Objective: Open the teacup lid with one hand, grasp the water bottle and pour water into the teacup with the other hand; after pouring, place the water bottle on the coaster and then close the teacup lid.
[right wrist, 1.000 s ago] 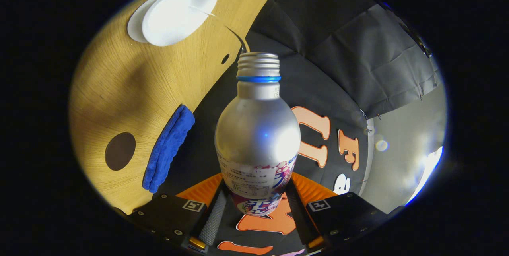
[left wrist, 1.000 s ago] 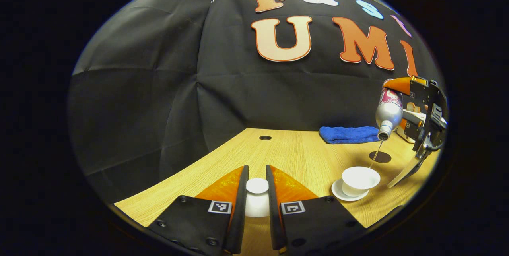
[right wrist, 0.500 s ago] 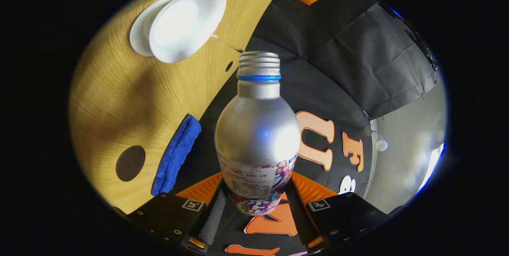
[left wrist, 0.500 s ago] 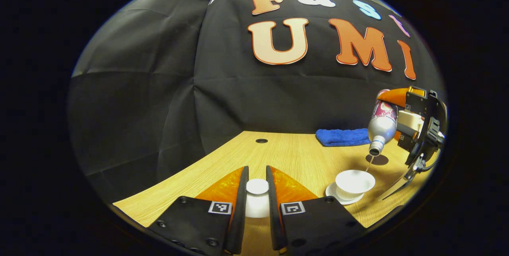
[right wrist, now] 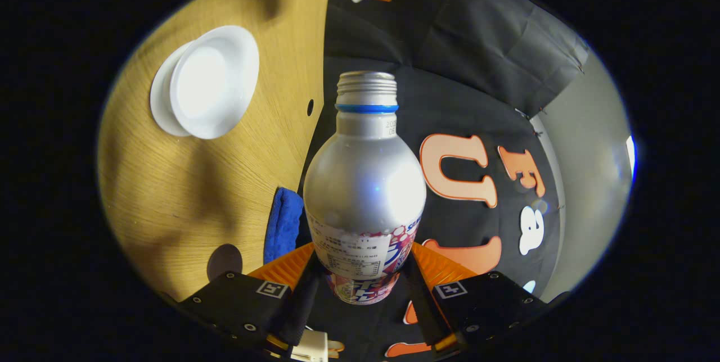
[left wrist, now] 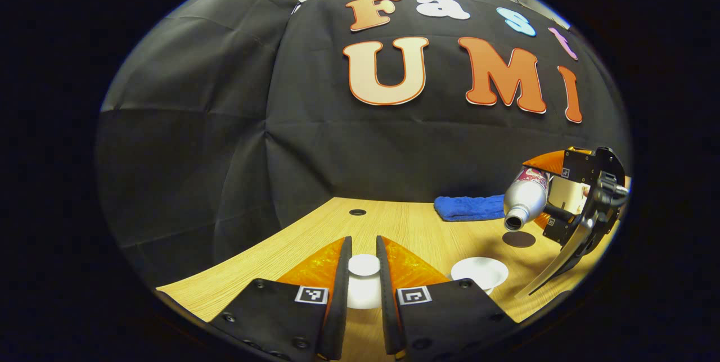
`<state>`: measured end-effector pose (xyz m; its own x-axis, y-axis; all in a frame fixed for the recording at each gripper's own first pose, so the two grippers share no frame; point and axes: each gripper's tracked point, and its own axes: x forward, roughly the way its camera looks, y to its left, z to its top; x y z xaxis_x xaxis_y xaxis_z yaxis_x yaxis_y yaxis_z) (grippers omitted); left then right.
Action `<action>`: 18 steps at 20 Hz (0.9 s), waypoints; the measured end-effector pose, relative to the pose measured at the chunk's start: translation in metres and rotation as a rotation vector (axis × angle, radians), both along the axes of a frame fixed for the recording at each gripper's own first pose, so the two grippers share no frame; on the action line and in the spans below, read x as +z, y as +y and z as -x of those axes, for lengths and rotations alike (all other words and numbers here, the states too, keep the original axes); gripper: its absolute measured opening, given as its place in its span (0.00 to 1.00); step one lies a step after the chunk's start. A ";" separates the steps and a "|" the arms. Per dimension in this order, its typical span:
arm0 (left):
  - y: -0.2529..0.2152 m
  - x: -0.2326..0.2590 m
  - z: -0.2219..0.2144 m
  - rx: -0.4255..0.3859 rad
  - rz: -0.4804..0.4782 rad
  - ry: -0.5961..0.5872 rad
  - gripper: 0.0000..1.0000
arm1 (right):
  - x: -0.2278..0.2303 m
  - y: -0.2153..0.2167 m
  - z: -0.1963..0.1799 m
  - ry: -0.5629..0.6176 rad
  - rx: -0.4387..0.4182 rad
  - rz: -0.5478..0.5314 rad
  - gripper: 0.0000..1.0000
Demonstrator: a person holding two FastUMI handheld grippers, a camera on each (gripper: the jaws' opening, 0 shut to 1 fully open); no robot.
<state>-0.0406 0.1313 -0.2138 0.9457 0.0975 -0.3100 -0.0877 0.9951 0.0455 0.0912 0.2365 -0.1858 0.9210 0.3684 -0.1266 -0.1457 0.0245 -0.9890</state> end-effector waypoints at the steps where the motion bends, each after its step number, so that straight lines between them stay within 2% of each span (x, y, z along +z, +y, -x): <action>1: -0.004 0.003 -0.001 -0.005 -0.002 -0.005 0.31 | 0.005 0.000 -0.001 0.001 -0.018 -0.049 0.79; 6: -0.022 0.016 -0.005 -0.038 -0.023 -0.022 0.31 | 0.026 -0.028 -0.007 0.039 -0.103 -0.255 0.80; 13: -0.062 0.037 -0.015 -0.102 -0.014 -0.062 0.30 | 0.025 -0.065 -0.023 0.212 -0.230 -0.614 0.80; 18: -0.089 0.044 -0.020 -0.145 -0.009 -0.077 0.30 | 0.022 -0.079 -0.033 0.352 -0.273 -0.863 0.80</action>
